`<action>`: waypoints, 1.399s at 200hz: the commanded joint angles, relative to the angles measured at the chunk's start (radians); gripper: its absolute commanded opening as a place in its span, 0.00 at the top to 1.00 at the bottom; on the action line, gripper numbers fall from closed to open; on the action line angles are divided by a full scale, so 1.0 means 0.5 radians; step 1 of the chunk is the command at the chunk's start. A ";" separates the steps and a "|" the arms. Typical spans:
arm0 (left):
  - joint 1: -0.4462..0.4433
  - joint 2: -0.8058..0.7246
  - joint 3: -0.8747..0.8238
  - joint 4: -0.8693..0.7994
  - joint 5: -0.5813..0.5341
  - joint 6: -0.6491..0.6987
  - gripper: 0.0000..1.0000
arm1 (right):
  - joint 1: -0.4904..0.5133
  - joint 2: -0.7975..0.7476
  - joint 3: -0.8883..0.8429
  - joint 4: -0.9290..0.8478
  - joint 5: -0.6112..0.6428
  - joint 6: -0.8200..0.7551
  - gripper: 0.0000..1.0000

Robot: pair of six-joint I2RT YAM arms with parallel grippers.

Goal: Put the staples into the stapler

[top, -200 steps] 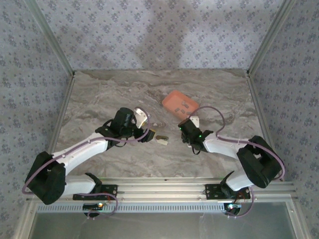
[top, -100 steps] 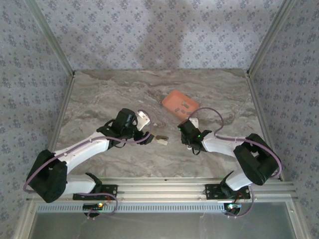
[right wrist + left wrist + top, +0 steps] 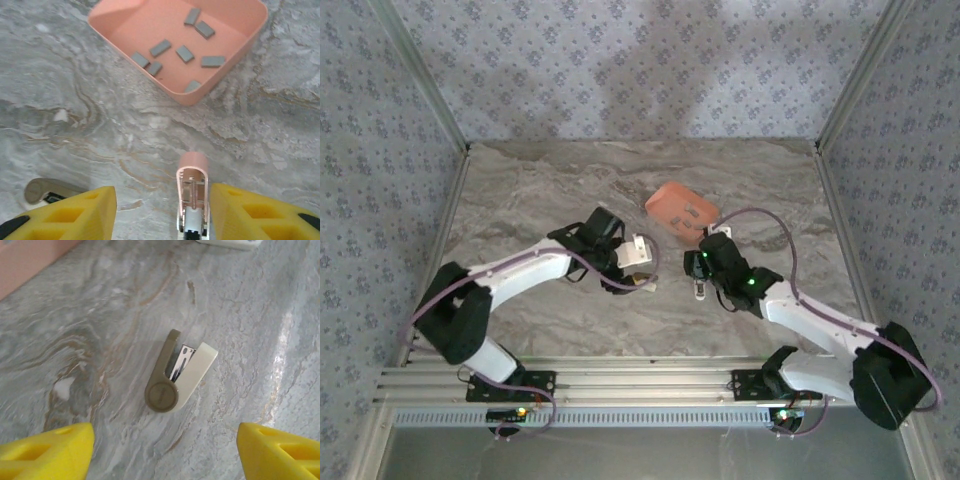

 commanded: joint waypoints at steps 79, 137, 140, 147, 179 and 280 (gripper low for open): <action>-0.033 0.512 0.442 -0.371 0.144 0.508 0.28 | -0.016 -0.244 -0.196 0.089 -0.226 -0.155 0.46; -0.050 0.639 0.525 -0.450 0.162 0.551 0.36 | -0.032 -0.357 -0.282 0.097 -0.221 -0.148 0.46; -0.052 0.646 0.528 -0.454 0.159 0.554 0.36 | -0.034 -0.357 -0.286 0.098 -0.223 -0.148 0.46; -0.055 0.660 0.531 -0.464 0.154 0.564 0.37 | -0.036 -0.361 -0.290 0.098 -0.228 -0.148 0.46; -0.060 0.708 0.542 -0.488 0.130 0.591 0.42 | -0.044 -0.370 -0.296 0.101 -0.233 -0.142 0.46; 0.010 0.468 0.309 -0.221 0.228 0.395 0.60 | -0.054 -0.361 -0.336 0.220 -0.323 -0.147 0.45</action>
